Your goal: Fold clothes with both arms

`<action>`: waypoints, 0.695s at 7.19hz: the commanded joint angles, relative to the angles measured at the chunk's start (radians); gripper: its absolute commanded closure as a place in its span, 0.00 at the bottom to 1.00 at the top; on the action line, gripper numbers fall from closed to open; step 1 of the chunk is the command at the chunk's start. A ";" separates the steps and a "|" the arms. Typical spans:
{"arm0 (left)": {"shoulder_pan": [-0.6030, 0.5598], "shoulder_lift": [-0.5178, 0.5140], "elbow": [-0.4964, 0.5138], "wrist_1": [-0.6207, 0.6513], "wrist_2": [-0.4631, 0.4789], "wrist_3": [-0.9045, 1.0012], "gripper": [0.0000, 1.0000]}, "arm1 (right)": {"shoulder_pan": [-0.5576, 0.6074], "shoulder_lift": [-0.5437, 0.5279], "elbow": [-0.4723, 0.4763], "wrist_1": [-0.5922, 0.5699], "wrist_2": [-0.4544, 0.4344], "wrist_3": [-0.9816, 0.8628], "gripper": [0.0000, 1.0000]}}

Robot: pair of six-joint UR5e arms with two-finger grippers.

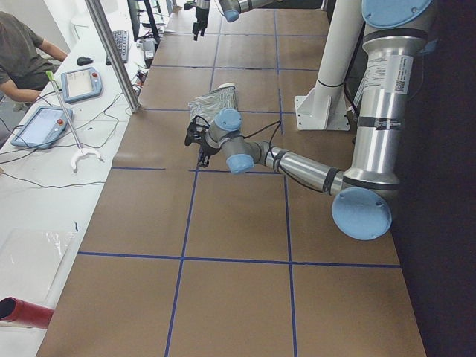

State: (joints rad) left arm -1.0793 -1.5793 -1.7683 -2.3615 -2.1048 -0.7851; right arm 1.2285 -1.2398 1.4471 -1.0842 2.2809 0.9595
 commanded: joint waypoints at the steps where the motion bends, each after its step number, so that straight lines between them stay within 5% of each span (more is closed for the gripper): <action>1: -0.298 0.120 0.018 0.051 -0.206 0.443 0.42 | 0.177 -0.165 0.004 -0.061 0.083 -0.469 0.00; 3: -0.492 0.113 0.004 0.404 -0.256 0.794 0.39 | 0.284 -0.188 0.022 -0.345 0.086 -0.872 0.00; 4: -0.522 0.098 -0.006 0.623 -0.258 0.905 0.13 | 0.293 -0.208 0.092 -0.467 0.086 -0.921 0.00; 5: -0.554 0.105 -0.055 0.715 -0.256 0.917 0.00 | 0.295 -0.252 0.190 -0.532 0.074 -0.923 0.00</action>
State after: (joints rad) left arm -1.5805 -1.4747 -1.7819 -1.8230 -2.3573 0.0545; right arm 1.5092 -1.4487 1.5352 -1.4983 2.3637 0.0909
